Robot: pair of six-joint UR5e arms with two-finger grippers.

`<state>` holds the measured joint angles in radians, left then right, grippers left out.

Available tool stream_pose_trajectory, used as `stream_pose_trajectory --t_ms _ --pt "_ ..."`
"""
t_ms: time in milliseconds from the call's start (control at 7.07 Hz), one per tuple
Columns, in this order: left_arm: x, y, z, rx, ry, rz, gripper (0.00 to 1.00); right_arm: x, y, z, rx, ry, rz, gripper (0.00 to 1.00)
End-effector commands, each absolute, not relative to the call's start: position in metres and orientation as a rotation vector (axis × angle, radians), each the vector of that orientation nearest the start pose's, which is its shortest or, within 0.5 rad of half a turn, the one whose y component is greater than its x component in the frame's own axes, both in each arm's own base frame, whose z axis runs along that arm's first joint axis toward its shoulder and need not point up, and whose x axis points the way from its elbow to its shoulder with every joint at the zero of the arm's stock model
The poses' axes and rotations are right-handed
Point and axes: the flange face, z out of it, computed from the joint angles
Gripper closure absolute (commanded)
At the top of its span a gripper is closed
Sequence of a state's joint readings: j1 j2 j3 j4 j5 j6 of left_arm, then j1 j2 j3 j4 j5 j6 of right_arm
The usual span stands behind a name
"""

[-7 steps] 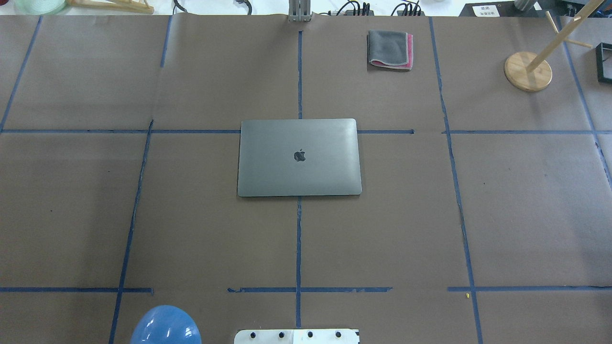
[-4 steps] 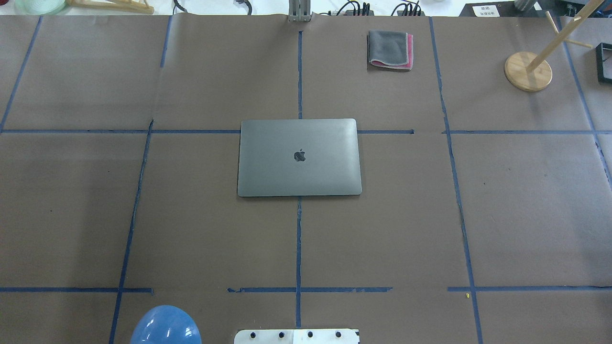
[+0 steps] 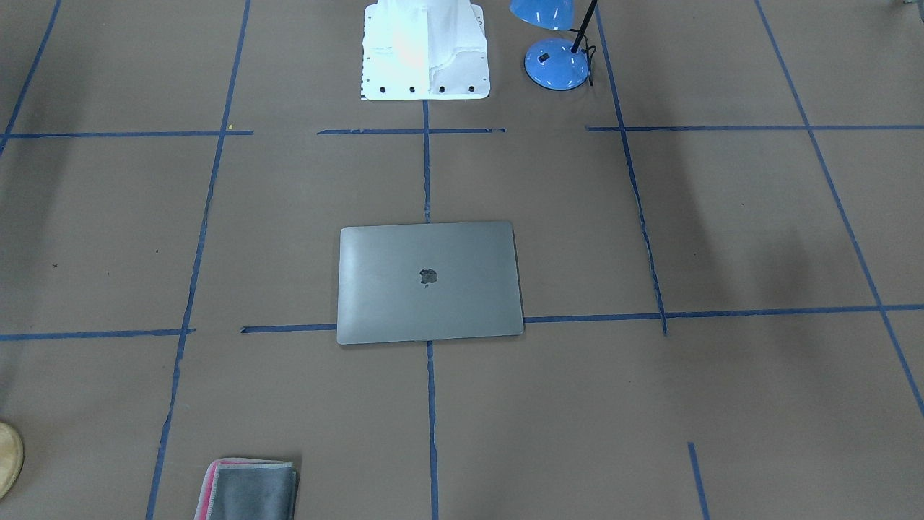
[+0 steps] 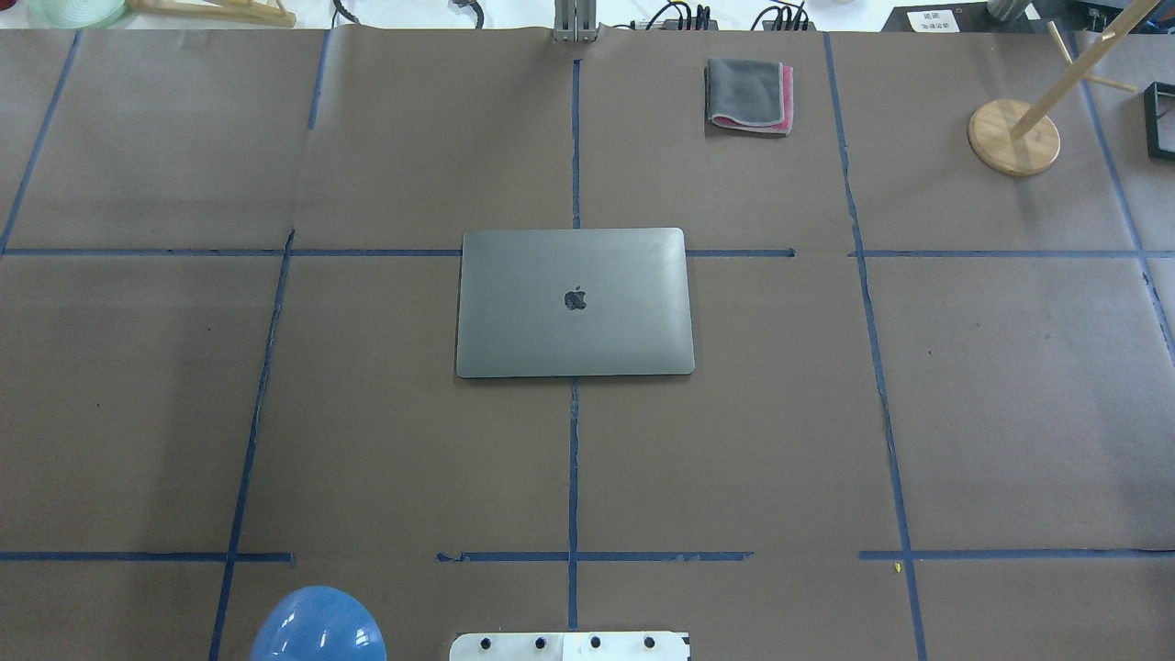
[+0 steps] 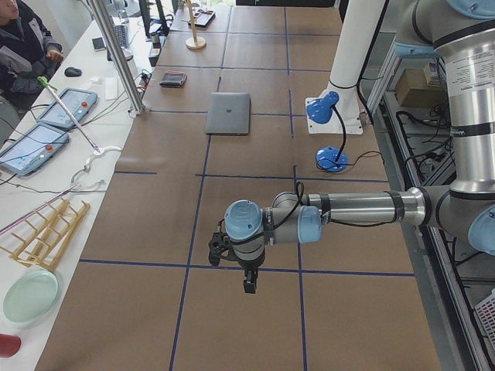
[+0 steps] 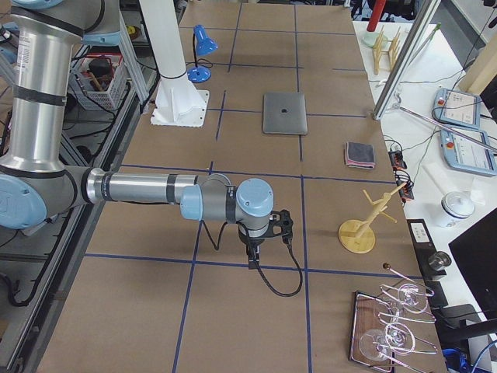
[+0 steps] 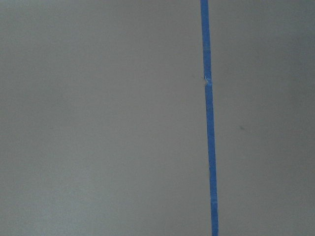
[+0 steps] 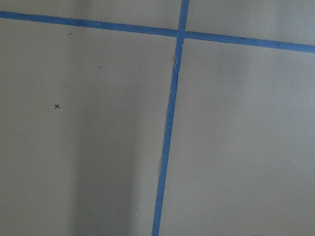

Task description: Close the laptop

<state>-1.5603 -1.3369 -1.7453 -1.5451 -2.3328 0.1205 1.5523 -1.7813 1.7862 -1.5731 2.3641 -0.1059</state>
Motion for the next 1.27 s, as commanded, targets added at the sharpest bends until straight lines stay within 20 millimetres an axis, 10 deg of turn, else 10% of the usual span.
stream_pose_trajectory --t_ms 0,1132 --pt "-0.06 -0.385 0.676 -0.027 0.764 0.106 0.01 0.055 -0.403 0.647 0.035 -0.793 -0.118 0.01" --pt "-0.059 -0.389 0.66 0.005 0.765 0.12 0.01 0.055 -0.402 0.648 0.032 -0.794 -0.116 0.01"
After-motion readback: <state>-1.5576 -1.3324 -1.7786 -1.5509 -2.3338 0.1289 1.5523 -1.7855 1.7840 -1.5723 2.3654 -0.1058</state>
